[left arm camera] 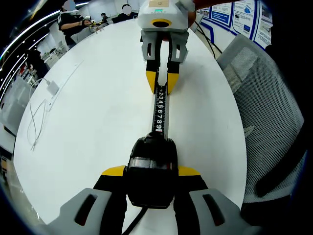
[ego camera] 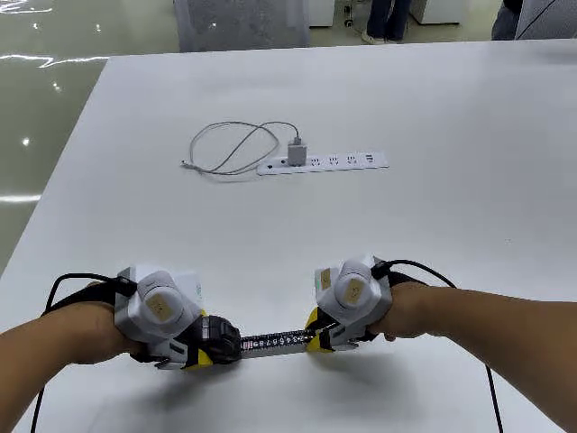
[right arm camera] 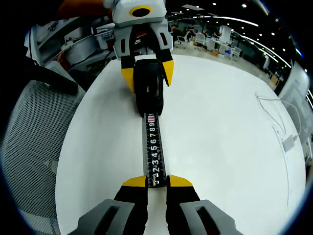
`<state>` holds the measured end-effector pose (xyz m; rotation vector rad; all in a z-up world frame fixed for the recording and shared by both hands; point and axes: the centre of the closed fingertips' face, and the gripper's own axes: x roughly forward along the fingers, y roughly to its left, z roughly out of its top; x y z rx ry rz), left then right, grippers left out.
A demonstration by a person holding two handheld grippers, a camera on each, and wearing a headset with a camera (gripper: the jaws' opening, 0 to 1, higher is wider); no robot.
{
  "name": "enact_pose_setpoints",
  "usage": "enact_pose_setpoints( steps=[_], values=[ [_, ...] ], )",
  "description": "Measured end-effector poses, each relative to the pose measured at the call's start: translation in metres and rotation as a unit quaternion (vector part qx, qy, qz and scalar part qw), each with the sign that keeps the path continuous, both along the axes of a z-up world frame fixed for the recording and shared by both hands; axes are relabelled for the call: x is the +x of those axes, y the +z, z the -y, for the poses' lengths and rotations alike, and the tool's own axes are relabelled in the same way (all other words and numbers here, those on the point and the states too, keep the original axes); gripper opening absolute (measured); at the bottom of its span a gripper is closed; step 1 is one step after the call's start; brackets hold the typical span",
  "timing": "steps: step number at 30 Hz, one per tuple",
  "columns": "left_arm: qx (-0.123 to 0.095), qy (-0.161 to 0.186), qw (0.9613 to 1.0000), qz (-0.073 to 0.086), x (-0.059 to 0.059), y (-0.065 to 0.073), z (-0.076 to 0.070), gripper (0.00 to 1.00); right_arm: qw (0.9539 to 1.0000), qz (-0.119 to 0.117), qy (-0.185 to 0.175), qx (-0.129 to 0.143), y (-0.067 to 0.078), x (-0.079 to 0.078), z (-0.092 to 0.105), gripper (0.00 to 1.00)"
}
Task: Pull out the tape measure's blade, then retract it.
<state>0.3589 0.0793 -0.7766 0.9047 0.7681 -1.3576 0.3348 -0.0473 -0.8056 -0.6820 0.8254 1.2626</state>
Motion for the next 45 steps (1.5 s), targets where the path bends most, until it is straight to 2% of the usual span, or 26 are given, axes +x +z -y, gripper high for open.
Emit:
enact_pose_setpoints(
  steps=[45],
  values=[
    [0.001,0.002,1.0,-0.001,-0.001,0.0,0.0,0.32,0.9999,-0.002,-0.01,-0.008,0.0,-0.002,0.023,0.09]
  ],
)
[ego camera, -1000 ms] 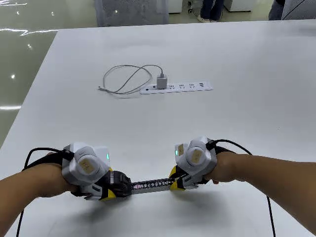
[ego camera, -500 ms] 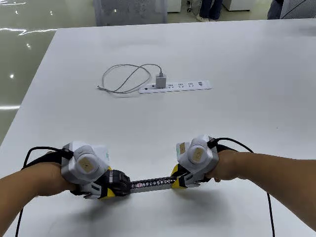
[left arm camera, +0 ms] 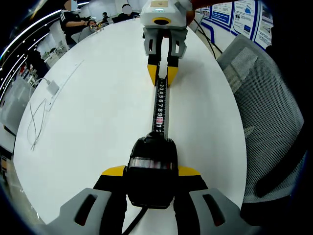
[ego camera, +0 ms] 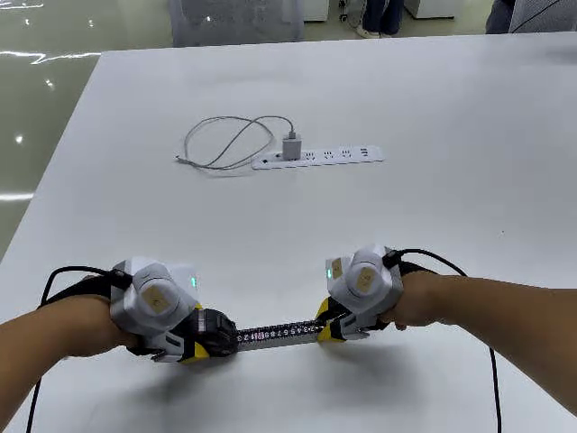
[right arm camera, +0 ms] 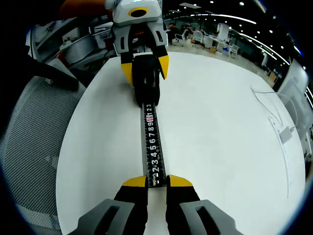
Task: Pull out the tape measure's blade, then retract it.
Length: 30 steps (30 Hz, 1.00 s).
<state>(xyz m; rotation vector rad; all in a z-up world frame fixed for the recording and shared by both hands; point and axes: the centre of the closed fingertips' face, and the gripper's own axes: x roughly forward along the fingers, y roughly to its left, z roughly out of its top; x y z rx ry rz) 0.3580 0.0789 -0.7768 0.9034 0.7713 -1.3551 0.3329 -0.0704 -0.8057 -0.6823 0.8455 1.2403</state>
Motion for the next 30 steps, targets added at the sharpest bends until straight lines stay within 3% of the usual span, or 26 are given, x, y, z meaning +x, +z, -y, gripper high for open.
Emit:
enact_pose_setpoints(
  steps=[30],
  values=[
    [0.001,0.0,1.0,0.001,0.001,-0.001,0.0,0.32,0.9999,-0.001,-0.009,-0.007,0.0,-0.003,0.016,0.1]
  ],
)
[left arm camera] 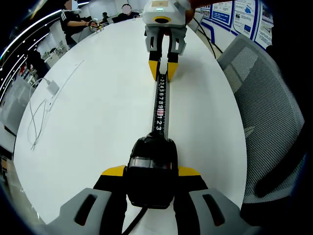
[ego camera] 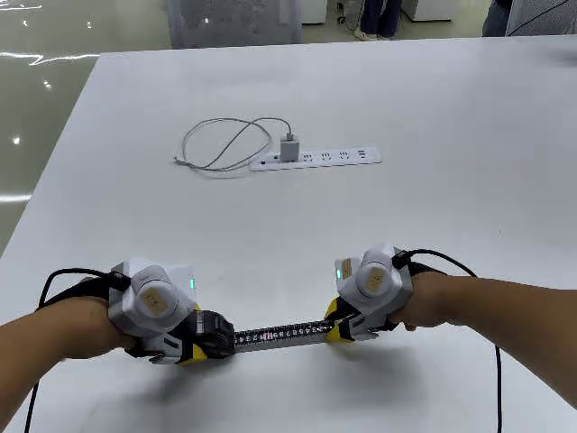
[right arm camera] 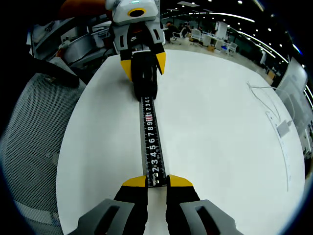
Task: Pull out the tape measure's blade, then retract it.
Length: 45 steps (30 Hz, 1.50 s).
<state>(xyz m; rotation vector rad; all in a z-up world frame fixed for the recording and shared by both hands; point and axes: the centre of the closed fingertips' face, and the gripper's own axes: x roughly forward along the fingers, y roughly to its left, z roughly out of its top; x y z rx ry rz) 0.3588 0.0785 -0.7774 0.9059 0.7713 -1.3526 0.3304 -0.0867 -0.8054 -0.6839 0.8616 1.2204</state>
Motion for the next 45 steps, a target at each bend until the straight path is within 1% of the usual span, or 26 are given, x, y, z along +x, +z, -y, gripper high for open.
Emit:
enact_pose_setpoints(
  steps=[45],
  values=[
    [-0.001,0.001,1.0,0.0,0.0,0.0,0.0,0.32,0.9999,-0.002,-0.011,-0.008,0.0,-0.003,0.029,0.1]
  ],
)
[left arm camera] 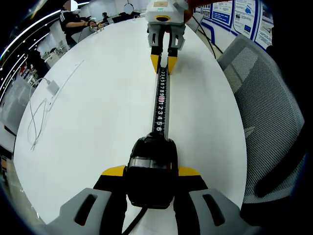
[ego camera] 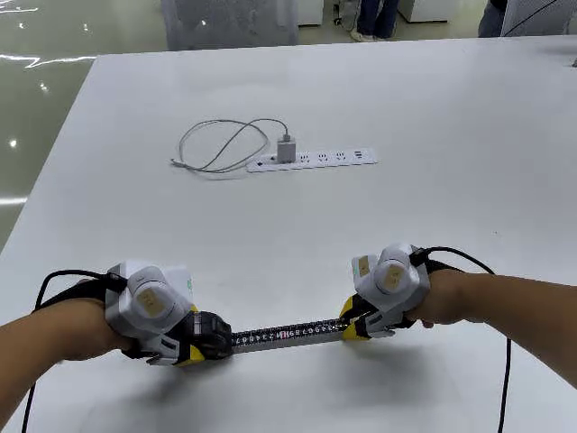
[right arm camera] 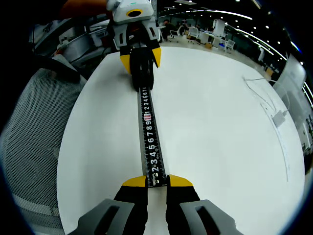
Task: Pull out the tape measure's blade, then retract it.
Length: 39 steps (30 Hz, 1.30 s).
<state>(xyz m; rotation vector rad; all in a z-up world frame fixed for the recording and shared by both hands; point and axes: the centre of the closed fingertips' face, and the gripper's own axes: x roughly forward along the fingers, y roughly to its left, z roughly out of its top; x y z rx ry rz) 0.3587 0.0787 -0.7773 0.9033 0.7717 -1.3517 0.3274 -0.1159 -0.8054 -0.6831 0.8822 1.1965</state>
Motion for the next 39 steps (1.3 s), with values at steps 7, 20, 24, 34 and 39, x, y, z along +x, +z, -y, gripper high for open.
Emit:
enact_pose_setpoints(
  steps=[7,20,24,34,39],
  values=[
    [-0.001,0.001,1.0,0.0,0.0,0.0,0.0,0.32,1.0,-0.001,-0.003,-0.001,0.0,-0.001,0.005,0.1],
    [-0.001,0.0,1.0,-0.001,0.0,0.0,0.0,0.32,1.0,-0.002,-0.006,-0.003,0.0,-0.002,0.013,0.1],
    [-0.001,0.001,1.0,-0.001,0.0,0.0,0.0,0.32,1.0,-0.002,-0.006,-0.005,0.0,-0.002,0.015,0.09],
    [-0.001,0.001,1.0,-0.001,0.0,0.0,0.0,0.32,1.0,-0.001,-0.006,-0.007,0.0,-0.003,0.022,0.09],
    [-0.001,0.001,1.0,-0.001,0.0,0.0,0.0,0.32,0.9999,-0.002,-0.01,-0.006,0.0,-0.003,0.026,0.09]
  ],
)
